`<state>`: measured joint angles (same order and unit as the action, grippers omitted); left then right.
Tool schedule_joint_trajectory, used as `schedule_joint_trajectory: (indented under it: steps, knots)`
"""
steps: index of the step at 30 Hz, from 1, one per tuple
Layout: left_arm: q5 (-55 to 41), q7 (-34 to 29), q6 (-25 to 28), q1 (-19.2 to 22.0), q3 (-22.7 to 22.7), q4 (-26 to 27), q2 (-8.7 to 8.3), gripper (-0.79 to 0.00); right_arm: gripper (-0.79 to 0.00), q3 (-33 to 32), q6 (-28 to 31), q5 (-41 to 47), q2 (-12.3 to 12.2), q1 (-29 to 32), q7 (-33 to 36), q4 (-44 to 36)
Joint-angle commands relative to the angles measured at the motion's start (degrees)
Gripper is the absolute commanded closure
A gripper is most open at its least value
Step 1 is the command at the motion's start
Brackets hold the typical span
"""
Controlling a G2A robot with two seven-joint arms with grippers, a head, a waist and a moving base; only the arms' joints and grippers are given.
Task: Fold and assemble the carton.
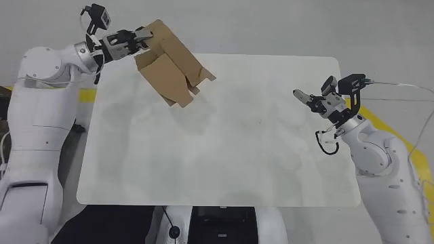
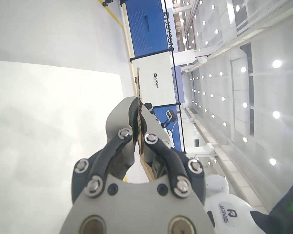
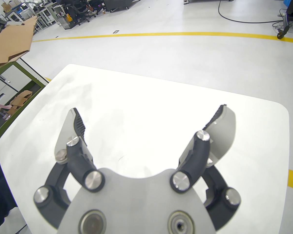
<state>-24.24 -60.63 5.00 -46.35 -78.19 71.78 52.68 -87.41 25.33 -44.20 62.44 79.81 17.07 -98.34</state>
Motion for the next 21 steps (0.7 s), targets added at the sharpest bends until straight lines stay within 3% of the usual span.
schedule_joint_trajectory:
  steps: [1,10,21]
  knots:
    - [0.62,1.07,-1.03,-1.28,0.61,3.08,0.05,0.0,-0.785,0.0,0.0,0.0,0.0,0.0,0.0,0.0]
    - [3.64,5.9,-1.3,-5.67,2.49,12.57,0.29,0.0,-0.785,0.0,0.0,0.0,0.0,0.0,0.0,0.0]
    - [4.47,6.71,-0.6,-6.78,2.62,13.21,0.3,0.0,-0.785,0.0,0.0,0.0,0.0,0.0,0.0,0.0]
